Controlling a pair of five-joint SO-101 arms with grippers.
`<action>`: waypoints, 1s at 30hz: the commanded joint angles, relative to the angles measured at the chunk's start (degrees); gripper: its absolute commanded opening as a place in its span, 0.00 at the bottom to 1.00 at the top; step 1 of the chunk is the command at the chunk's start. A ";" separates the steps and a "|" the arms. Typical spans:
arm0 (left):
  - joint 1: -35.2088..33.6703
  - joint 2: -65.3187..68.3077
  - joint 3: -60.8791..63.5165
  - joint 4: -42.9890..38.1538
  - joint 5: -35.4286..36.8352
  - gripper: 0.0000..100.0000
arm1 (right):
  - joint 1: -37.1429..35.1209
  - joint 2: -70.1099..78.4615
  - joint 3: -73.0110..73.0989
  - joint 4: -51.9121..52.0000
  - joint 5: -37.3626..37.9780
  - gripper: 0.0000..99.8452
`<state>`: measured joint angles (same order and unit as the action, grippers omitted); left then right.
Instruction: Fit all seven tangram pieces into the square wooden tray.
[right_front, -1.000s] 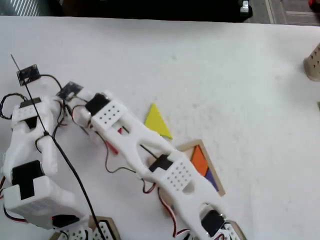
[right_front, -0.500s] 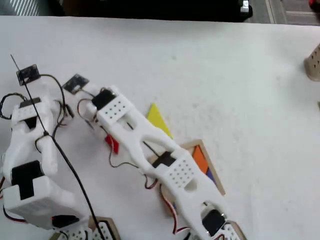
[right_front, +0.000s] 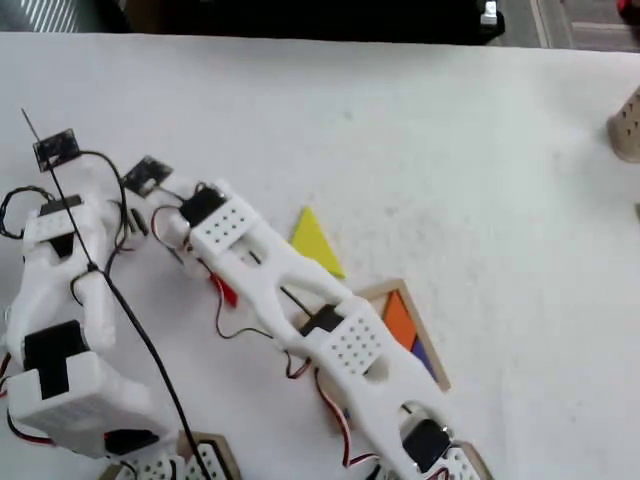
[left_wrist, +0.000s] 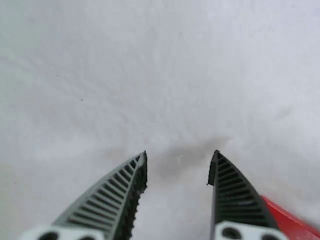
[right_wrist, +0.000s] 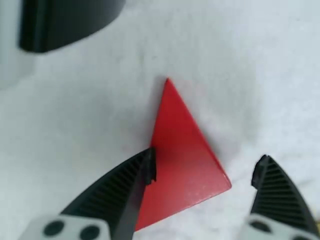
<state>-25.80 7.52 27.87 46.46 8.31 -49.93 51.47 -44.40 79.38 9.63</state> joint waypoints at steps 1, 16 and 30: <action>0.57 -3.38 -0.26 -1.05 0.09 0.21 | 0.66 1.10 -2.11 0.92 -0.79 0.31; 0.48 -3.38 -0.18 -0.88 0.09 0.21 | 0.75 11.30 -18.90 12.88 -0.88 0.31; 0.48 -3.38 -0.18 -0.88 0.00 0.21 | 1.27 16.92 -27.87 19.12 -8.62 0.31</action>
<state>-25.80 7.52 27.87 46.46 8.22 -50.20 68.18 -73.49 96.97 4.09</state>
